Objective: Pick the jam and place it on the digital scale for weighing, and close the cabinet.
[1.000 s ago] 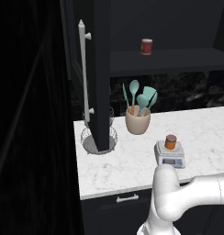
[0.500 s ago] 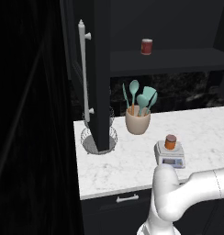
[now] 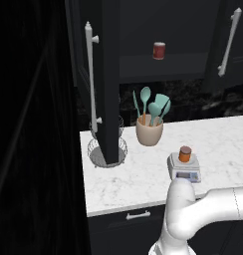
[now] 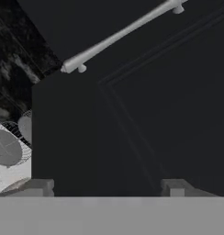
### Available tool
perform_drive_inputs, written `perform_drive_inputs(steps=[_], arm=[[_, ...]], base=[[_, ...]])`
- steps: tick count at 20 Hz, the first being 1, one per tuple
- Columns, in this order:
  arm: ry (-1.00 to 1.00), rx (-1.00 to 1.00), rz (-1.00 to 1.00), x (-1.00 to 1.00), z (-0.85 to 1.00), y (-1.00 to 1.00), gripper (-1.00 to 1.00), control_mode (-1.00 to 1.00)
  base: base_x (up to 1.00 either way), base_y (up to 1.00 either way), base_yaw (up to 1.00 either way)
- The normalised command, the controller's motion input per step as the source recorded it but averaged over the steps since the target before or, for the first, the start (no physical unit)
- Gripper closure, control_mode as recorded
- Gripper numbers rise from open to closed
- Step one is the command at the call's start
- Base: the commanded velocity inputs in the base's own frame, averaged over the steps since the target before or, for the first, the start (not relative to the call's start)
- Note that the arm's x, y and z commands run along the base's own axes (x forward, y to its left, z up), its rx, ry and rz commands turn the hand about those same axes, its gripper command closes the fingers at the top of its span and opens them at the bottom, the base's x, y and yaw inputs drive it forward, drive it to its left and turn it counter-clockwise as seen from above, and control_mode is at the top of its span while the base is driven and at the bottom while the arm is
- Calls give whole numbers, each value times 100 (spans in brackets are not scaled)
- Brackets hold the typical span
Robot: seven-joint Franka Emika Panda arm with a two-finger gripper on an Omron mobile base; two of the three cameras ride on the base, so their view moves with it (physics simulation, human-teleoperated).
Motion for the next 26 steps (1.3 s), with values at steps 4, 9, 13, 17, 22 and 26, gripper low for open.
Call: perform_drive_inputs(steps=[4, 9, 13, 17, 22, 26], arm=[[-10, 0, -22, 100, -20, 99, -100, -100], [-4, -3, -23, 100, -8, 72, -100, -100], [0, -1, -18, 97, 0, 5, -100, -100], [-18, -2, -8, 43, -12, 13, -100, -100], [-41, 0, -4, -100, -57, 71, -100, -100], [-16, 0, -8, -98, 19, 43, -100, -100]], base=[[0, 0, 0], [0, 0, 0], [0, 0, 0], [0, 0, 0], [0, 0, 0], [0, 0, 0]])
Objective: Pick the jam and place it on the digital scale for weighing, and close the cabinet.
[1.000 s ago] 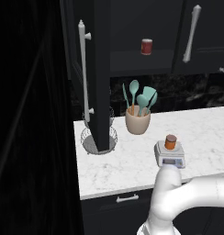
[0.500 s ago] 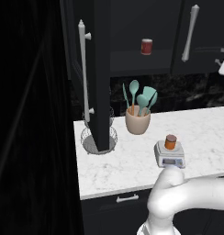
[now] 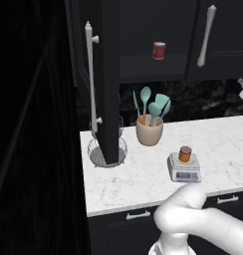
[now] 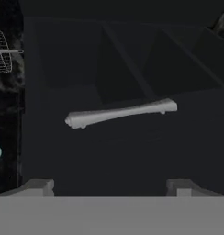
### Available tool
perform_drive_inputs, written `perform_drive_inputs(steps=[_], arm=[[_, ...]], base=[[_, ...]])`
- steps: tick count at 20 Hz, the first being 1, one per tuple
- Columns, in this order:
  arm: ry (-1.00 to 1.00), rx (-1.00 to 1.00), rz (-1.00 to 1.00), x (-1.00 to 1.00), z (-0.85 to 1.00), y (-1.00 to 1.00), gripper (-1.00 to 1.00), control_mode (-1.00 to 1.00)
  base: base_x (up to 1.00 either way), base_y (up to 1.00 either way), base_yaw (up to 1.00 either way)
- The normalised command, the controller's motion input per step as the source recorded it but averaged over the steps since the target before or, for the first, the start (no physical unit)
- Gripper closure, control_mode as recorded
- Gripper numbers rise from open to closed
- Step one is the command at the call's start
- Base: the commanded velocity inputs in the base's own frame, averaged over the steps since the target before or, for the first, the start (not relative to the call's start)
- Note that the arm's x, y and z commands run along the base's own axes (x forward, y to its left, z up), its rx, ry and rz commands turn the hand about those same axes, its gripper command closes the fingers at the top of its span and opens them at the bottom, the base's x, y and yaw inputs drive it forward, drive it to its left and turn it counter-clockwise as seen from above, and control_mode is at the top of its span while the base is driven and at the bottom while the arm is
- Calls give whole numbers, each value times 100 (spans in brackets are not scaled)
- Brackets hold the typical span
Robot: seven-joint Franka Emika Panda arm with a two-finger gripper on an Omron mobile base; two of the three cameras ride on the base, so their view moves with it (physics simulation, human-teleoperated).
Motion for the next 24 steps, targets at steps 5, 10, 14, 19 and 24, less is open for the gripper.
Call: perform_drive_inputs(steps=[5, 10, 14, 19, 24], arm=[[0, -13, 3, -91, 58, 27, -100, -100], [0, -5, 1, -81, 45, 1, -100, -100], [8, -1, 0, -83, 35, -9, -100, -100], [4, -8, 1, -83, 11, 5, -100, -100], [0, -8, 4, -77, 5, 36, -100, -100]], base=[[0, 0, 0], [0, 0, 0], [0, 0, 0], [0, 0, 0], [0, 0, 0]])
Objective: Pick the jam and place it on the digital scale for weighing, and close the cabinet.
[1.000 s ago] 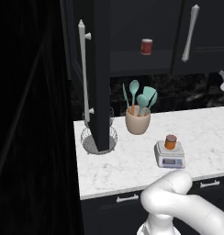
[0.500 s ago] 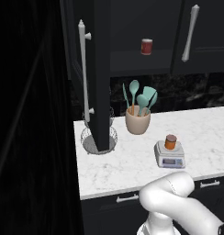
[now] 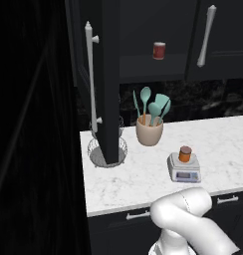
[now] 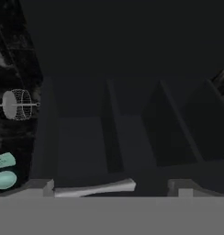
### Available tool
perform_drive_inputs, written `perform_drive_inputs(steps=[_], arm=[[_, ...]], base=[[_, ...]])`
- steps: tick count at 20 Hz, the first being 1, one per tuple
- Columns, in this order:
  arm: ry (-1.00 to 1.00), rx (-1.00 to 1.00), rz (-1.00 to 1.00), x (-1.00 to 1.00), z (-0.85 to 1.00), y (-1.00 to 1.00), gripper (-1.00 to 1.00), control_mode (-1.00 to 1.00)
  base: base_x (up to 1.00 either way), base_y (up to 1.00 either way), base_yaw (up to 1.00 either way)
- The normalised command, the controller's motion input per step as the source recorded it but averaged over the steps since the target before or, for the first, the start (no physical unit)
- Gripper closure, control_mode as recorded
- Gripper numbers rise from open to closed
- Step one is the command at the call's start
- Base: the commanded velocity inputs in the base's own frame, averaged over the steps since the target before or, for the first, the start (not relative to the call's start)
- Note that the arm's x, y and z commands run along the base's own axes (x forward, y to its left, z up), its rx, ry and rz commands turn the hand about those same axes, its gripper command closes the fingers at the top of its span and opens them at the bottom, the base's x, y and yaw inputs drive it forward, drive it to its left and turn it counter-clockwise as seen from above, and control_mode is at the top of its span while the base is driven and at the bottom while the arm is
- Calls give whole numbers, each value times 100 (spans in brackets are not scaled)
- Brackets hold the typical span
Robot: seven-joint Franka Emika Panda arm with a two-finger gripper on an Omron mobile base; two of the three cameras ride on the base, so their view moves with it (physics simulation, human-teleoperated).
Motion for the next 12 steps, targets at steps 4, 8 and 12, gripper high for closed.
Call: perform_drive_inputs(steps=[4, 8, 12], arm=[[-10, -12, 5, -48, -18, 100, -100, -100], [-22, -15, 0, -2, -60, 100, -100, -100], [-20, -9, 0, -1, -50, 100, -100, -100]], base=[[0, 0, 0], [0, 0, 0], [0, 0, 0]])
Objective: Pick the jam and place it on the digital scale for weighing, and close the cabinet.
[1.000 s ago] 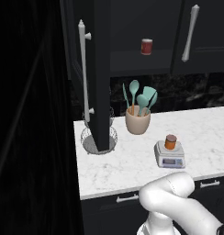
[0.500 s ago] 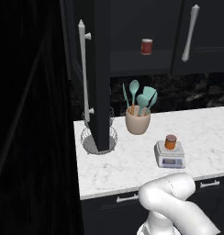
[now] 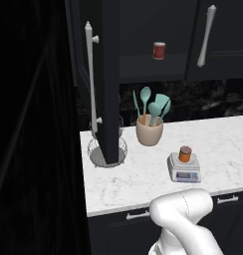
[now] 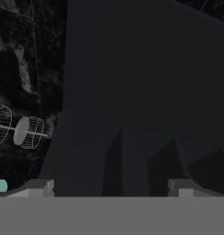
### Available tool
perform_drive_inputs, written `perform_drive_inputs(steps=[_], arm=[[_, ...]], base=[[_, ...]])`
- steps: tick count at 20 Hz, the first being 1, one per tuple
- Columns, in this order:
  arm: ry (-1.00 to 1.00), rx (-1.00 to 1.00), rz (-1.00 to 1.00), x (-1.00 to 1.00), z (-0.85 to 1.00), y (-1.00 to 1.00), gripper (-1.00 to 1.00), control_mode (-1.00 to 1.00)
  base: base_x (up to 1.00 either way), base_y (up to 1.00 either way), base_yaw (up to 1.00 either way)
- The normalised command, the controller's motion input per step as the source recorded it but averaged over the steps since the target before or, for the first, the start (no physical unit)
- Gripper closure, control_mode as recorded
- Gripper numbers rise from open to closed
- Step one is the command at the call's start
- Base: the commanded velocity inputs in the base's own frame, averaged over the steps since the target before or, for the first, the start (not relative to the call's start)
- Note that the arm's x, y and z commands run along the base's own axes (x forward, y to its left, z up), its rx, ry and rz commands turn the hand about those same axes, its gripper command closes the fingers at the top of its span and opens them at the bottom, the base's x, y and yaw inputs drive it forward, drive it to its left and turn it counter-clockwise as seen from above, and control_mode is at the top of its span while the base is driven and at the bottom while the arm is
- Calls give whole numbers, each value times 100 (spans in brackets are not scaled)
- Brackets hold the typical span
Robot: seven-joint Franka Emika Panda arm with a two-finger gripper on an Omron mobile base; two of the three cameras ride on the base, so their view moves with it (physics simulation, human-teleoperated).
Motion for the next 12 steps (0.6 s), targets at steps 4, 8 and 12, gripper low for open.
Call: perform_drive_inputs(steps=[4, 8, 12], arm=[[9, -5, -1, -40, -4, 100, -100, -100], [12, -15, -5, -79, 22, 100, -100, -100], [23, -17, -7, -57, 0, 100, -100, -100]], base=[[0, 0, 0], [0, 0, 0], [0, 0, 0]])
